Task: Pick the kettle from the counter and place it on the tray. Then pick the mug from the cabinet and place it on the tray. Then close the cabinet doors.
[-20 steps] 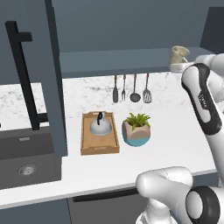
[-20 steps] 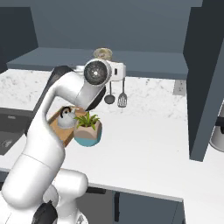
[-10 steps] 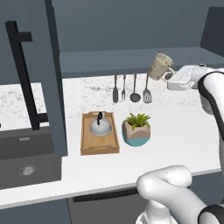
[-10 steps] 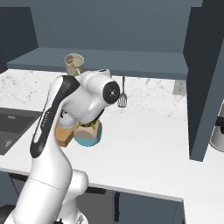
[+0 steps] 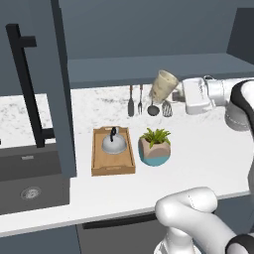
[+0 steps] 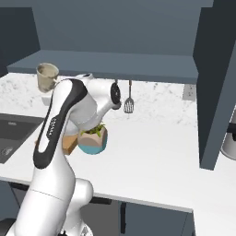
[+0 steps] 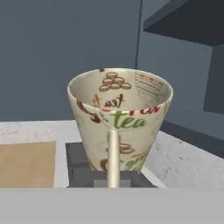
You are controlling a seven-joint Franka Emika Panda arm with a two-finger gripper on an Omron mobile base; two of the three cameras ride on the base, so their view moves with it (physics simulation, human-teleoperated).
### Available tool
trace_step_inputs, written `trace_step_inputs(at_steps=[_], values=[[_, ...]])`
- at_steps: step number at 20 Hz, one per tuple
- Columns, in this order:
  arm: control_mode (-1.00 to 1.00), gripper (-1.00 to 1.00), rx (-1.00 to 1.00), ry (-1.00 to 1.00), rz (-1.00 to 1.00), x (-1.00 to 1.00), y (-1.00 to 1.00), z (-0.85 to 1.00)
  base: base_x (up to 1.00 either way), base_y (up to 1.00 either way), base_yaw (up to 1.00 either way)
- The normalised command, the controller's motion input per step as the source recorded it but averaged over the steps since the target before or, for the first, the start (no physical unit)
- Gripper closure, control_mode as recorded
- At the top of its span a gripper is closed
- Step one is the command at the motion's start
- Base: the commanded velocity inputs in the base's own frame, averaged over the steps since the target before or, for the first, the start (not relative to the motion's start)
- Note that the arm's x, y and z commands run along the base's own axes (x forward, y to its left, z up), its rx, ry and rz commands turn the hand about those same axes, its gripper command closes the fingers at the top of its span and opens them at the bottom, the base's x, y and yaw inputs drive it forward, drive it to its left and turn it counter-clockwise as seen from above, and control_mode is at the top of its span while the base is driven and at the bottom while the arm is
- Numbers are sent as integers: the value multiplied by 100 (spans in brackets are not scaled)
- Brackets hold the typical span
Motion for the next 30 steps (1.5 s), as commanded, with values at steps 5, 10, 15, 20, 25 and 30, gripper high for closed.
trace_step_inputs(at_steps=[5, 10, 15, 20, 25, 30], values=[[-100, 100, 0, 14, 2, -1, 40, -33, 0, 0, 0], [-100, 100, 0, 8, 0, 0, 41, -51, 0, 0, 0], [-100, 100, 0, 2, 0, 0, 41, -67, 0, 0, 0], [-100, 100, -1, 4, 0, 7, 27, -73, 0, 0, 0], [-100, 100, -1, 8, 0, 18, 2, -56, 0, 0, 0], [-100, 100, -7, 18, 1, 22, 1, -27, 0, 0, 0]])
